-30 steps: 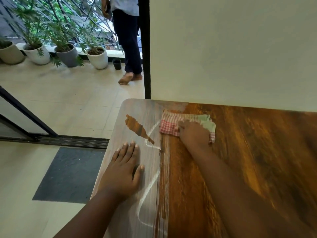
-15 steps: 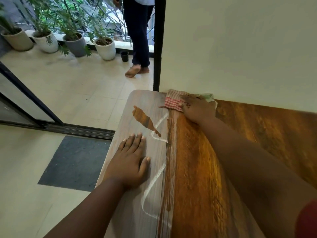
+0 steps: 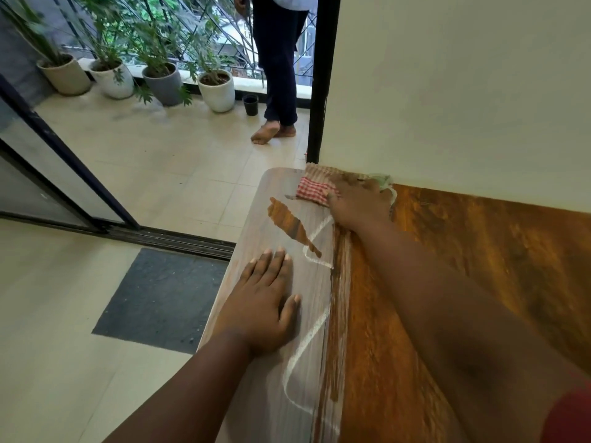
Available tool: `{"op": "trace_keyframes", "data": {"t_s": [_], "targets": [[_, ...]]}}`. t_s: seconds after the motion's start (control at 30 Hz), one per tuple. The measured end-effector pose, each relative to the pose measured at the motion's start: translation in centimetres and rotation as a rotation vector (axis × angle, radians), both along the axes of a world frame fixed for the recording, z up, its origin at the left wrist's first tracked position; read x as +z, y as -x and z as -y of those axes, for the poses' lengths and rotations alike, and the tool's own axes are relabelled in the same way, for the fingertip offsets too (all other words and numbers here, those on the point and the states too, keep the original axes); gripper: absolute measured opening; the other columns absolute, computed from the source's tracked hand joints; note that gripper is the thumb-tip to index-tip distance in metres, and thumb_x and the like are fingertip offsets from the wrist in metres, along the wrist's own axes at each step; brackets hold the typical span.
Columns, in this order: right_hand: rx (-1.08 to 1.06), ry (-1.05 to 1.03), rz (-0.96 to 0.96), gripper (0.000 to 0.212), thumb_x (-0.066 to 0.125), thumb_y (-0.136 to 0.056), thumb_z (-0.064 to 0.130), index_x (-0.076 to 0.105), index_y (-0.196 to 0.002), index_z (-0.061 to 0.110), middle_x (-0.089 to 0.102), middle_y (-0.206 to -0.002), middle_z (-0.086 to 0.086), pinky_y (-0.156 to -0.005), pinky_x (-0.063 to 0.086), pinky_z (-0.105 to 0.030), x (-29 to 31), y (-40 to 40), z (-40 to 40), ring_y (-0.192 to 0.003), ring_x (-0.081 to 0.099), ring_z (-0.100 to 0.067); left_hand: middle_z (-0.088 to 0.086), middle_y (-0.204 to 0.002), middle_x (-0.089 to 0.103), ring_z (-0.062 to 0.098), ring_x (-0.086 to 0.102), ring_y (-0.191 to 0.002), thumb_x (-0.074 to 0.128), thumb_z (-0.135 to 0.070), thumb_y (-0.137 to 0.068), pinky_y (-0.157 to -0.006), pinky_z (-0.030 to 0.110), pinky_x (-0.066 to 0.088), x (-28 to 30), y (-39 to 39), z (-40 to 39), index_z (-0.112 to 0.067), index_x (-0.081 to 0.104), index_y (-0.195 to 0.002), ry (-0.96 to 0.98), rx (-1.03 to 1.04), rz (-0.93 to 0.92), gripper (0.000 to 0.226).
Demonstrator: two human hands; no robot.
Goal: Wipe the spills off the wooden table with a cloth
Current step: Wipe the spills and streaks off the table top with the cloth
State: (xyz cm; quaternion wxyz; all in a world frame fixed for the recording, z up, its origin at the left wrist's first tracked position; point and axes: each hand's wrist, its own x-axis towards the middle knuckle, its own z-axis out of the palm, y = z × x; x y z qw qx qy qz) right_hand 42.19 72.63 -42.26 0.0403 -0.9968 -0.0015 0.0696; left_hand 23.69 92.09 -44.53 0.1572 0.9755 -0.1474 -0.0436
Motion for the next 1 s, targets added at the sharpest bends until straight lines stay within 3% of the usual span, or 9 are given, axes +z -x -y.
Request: {"op": "trace_keyframes", "data": {"t_s": [0.3,0.47,0.6,0.73,0.87,1.0], "targets": [[-0.073,0.020,-0.038,0.063,0.033,-0.092,0.031,0.015,-0.152,0.027,0.017,-0.158,-0.006,-0.105,0.015,-0.063,0.0,-0.8,-4.5,-0.139,0.016,-0.039,-0.008,-0.157,-0.018,0.008,-0.026,-0.141,0.010,-0.056,-0.092,-0.112,0.025,-0.020,-0.3,0.0,-0.1,-0.026,-0.012,-0.150,0.014,0.008,-0.003,0.069],[-0.001,0.028,-0.047,0.054,0.022,-0.100,0.047,0.014,-0.152,0.036,0.015,-0.161,0.001,-0.109,0.015,-0.059,0.9,0.5,-2.4,-0.144,0.012,-0.035,-0.007,-0.157,-0.017,0.008,-0.025,-0.142,0.010,-0.056,-0.092,-0.111,0.023,-0.021,-0.3,-0.1,-0.1,-0.024,-0.009,-0.151,0.006,0.005,-0.009,0.069],[0.022,0.096,-0.089,0.055,0.028,-0.098,0.050,0.019,-0.151,0.038,0.020,-0.160,0.000,-0.110,0.009,-0.061,1.4,4.8,-0.3,-0.143,0.015,-0.036,-0.006,-0.157,-0.017,0.009,-0.025,-0.142,0.010,-0.054,-0.092,-0.114,0.027,-0.018,-0.2,0.0,-0.1,-0.023,-0.009,-0.151,0.014,0.001,-0.023,0.069],[0.128,0.140,0.040,0.055,0.038,-0.091,0.047,0.034,-0.145,0.036,0.035,-0.154,0.001,-0.109,-0.002,-0.059,1.6,6.2,-0.1,-0.142,0.019,-0.032,-0.005,-0.158,-0.017,0.009,-0.026,-0.142,0.011,-0.054,-0.092,-0.113,0.027,-0.018,-0.2,-0.1,0.0,-0.023,-0.010,-0.151,0.010,0.009,-0.017,0.069],[0.344,-0.067,0.051,0.054,0.024,-0.103,0.039,0.007,-0.154,0.032,0.004,-0.162,0.004,-0.117,0.000,-0.043,-0.6,5.2,-0.1,-0.148,-0.002,-0.021,-0.005,-0.157,-0.017,0.008,-0.026,-0.142,0.010,-0.054,-0.093,-0.112,0.026,-0.019,-0.3,-0.2,-0.1,-0.024,-0.010,-0.151,0.007,0.008,-0.017,0.069],[0.358,-0.075,0.042,0.056,0.019,-0.102,0.041,0.000,-0.154,0.030,0.001,-0.162,0.003,-0.117,0.001,-0.041,-1.6,0.7,0.0,-0.148,-0.002,-0.019,-0.005,-0.158,-0.015,0.008,-0.025,-0.142,0.010,-0.055,-0.093,-0.113,0.027,-0.017,-0.6,-0.2,-0.2,-0.024,-0.010,-0.150,0.005,-0.008,-0.005,0.068]]}}
